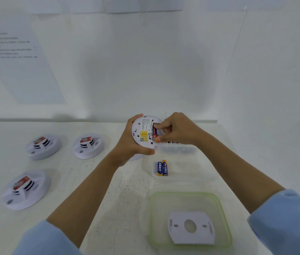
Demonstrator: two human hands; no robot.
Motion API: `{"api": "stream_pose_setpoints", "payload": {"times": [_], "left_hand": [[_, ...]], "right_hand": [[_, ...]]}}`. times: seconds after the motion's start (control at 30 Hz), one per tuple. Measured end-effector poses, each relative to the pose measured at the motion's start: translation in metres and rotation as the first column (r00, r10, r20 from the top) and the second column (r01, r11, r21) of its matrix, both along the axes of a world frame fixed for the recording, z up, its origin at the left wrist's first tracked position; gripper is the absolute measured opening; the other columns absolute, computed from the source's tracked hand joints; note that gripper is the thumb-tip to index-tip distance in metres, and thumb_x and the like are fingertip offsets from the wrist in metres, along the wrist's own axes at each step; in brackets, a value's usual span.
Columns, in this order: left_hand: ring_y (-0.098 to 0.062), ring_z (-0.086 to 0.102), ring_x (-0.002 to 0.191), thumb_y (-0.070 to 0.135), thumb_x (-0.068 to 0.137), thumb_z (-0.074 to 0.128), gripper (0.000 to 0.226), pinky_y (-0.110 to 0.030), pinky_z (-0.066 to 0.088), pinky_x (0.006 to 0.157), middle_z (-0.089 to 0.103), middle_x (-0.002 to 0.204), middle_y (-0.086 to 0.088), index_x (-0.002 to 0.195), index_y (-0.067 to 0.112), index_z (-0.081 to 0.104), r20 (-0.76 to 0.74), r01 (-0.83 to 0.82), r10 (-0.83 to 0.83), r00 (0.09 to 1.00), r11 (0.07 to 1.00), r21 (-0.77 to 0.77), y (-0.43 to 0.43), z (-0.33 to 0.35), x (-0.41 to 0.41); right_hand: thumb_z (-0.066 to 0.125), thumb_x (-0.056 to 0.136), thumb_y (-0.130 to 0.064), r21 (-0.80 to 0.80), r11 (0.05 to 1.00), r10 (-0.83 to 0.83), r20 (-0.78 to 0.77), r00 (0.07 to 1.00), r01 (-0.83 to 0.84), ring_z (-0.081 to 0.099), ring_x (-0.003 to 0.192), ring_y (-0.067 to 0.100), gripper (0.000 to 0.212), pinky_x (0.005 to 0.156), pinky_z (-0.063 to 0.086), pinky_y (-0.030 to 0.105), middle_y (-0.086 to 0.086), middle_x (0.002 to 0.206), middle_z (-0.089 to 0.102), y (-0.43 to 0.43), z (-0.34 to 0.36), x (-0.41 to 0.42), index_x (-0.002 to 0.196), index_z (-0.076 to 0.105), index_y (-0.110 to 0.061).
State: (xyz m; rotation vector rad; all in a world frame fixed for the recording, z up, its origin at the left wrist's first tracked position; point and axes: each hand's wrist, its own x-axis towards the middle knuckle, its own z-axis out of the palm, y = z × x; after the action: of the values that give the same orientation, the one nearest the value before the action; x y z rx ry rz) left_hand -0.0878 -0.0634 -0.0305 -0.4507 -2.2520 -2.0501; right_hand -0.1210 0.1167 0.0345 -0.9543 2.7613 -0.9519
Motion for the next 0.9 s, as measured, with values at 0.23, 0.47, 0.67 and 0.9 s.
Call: {"api": "stream_pose_setpoints", "payload": {"times": [0.23, 0.47, 0.67, 0.9], "left_hand": [[-0.01, 0.054, 0.109, 0.01, 0.037, 0.082, 0.102, -0.022, 0.053, 0.076, 0.047, 0.124, 0.0, 0.125, 0.028, 0.035, -0.019, 0.024, -0.024, 1.0, 1.0, 0.003, 0.004, 0.006, -0.001], [-0.011, 0.052, 0.113, 0.016, 0.037, 0.082, 0.105, -0.023, 0.053, 0.078, 0.047, 0.126, 0.001, 0.129, 0.028, 0.033, -0.026, -0.018, 0.017, 1.0, 1.0, -0.024, -0.003, 0.004, -0.008], [-0.005, 0.05, 0.113, 0.022, 0.037, 0.083, 0.109, -0.021, 0.052, 0.081, 0.046, 0.127, 0.006, 0.132, 0.03, 0.031, 0.004, -0.108, 0.108, 0.994, 0.992, -0.059, -0.024, -0.005, -0.013], [-0.004, 0.05, 0.112, 0.023, 0.037, 0.082, 0.108, -0.021, 0.053, 0.08, 0.047, 0.124, 0.011, 0.131, 0.028, 0.03, 0.023, -0.11, 0.112, 0.993, 0.991, -0.075, -0.024, -0.012, -0.017]], "right_hand": [[0.086, 0.058, -0.015, -0.157, 0.985, -0.061, 0.049, 0.997, 0.069, 0.051, 0.046, -0.001, 0.036, 0.051, 0.039, 0.007, -0.013, 0.051, 0.059, -0.002, 0.003, -0.011, 0.09, 0.072, -0.006], [0.08, 0.068, -0.012, -0.333, 0.939, -0.041, 0.121, 0.992, 0.08, 0.042, 0.043, 0.003, 0.025, 0.05, 0.039, 0.012, -0.007, 0.048, 0.05, -0.003, -0.002, -0.024, 0.087, 0.064, -0.009], [0.071, 0.08, -0.024, 0.135, 0.963, -0.247, 0.105, 0.963, 0.233, 0.059, 0.09, 0.015, 0.037, 0.085, 0.041, 0.028, 0.002, 0.099, 0.062, 0.007, -0.036, -0.057, 0.113, 0.063, -0.009], [0.072, 0.076, -0.025, 0.547, 0.835, -0.142, 0.106, 0.984, 0.061, 0.054, 0.114, 0.024, 0.047, 0.097, 0.045, 0.038, 0.004, 0.128, 0.055, -0.015, -0.049, -0.075, 0.121, 0.059, -0.017]]}}
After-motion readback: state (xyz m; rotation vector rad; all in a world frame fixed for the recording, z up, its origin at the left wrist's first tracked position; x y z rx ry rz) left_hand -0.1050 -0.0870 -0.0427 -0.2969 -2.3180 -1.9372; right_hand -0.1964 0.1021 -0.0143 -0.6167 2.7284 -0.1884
